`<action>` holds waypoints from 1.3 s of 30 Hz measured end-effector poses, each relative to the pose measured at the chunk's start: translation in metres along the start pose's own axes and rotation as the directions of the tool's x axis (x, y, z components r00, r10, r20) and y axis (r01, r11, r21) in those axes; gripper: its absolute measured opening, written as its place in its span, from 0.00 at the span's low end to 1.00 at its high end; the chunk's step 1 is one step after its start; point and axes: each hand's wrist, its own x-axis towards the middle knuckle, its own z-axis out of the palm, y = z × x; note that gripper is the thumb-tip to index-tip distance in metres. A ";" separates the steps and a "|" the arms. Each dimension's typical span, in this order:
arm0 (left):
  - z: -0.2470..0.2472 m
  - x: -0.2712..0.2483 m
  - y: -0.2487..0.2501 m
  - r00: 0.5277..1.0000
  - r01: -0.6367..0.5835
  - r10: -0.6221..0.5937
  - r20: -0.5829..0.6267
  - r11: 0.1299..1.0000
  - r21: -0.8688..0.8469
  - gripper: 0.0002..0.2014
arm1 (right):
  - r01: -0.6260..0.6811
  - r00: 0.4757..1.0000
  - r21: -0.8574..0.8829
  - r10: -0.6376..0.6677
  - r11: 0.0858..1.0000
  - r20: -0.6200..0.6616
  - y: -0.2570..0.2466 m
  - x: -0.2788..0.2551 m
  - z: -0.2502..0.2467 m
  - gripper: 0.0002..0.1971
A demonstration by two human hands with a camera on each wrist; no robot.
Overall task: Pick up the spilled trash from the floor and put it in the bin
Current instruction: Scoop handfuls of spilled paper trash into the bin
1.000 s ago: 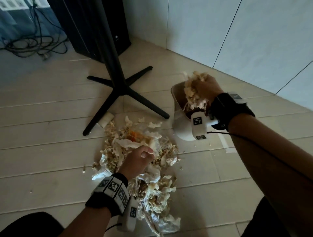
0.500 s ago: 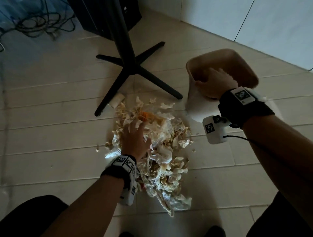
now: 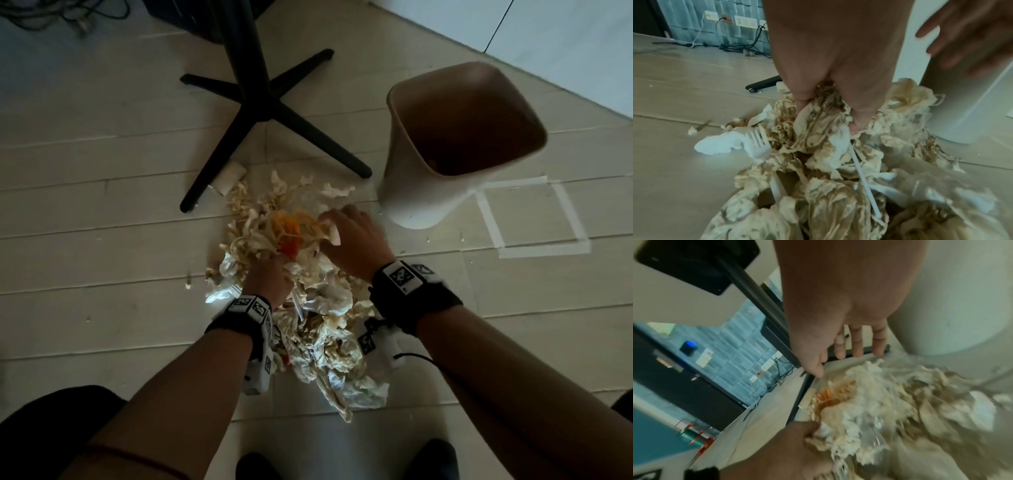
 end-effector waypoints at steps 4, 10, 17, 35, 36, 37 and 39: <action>-0.010 -0.004 -0.001 0.996 -0.035 0.020 -0.086 0.983 -0.182 0.17 | -0.157 0.968 0.114 0.130 0.981 0.212 0.014 -0.014 0.030 0.42; -0.063 -0.004 0.035 0.994 -0.026 0.091 0.065 0.754 -0.657 0.15 | -0.024 0.961 0.311 -0.063 0.950 0.268 0.000 -0.008 0.031 0.51; -0.080 -0.010 0.063 0.972 0.020 0.194 0.130 0.486 -0.874 0.24 | -0.025 0.996 0.612 -0.034 0.791 0.084 -0.002 -0.008 0.019 0.20; -0.005 -0.011 0.021 0.990 0.025 0.020 0.140 0.949 -0.314 0.20 | -0.035 0.958 0.644 0.208 0.764 -0.195 0.002 0.001 -0.058 0.14; 0.001 -0.012 0.022 0.991 0.019 0.018 0.131 0.960 -0.280 0.21 | -0.028 0.960 0.625 0.195 0.780 -0.201 -0.004 0.003 -0.068 0.14; 0.005 -0.014 0.024 0.992 0.008 0.028 0.127 0.962 -0.273 0.21 | -0.028 0.960 0.608 0.190 0.793 -0.204 -0.008 0.005 -0.076 0.15; 0.015 -0.018 0.027 0.986 -0.025 0.068 0.154 0.964 -0.264 0.26 | -0.024 0.960 0.586 0.183 0.810 -0.214 -0.017 0.007 -0.095 0.17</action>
